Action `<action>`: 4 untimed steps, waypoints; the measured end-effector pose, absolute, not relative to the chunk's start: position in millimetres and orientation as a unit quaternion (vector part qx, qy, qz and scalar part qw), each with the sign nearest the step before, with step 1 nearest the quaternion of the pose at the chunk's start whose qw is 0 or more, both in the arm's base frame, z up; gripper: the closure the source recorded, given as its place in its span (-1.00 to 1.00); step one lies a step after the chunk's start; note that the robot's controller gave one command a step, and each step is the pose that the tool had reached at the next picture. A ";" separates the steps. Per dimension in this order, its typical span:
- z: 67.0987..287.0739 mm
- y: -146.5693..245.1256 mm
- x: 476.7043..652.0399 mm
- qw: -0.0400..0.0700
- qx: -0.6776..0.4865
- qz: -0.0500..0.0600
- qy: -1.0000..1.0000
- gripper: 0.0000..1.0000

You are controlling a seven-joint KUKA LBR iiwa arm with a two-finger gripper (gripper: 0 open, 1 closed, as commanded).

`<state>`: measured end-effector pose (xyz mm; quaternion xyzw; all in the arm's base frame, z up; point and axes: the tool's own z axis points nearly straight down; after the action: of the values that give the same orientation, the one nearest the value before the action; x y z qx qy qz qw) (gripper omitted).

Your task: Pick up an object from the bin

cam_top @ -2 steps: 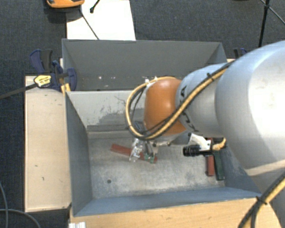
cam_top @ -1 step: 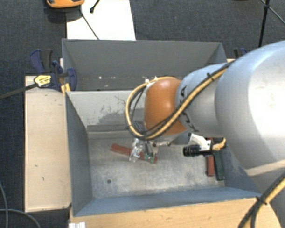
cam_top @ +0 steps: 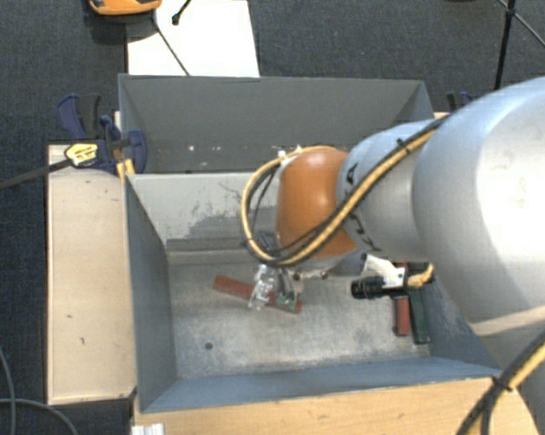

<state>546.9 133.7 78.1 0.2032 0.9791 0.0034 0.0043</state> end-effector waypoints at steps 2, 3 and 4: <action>110.3 132.3 544.2 -0.003 0.203 -0.001 0.979 1.00; 129.6 132.5 545.4 -0.001 0.203 0.000 0.979 1.00; 142.4 132.6 546.1 0.001 0.203 0.001 0.979 1.00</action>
Offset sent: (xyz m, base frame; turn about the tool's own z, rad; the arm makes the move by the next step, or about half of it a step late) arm 0.0001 -0.0002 0.0795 0.0000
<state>546.1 132.6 142.4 0.2028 0.9792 0.0009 0.0012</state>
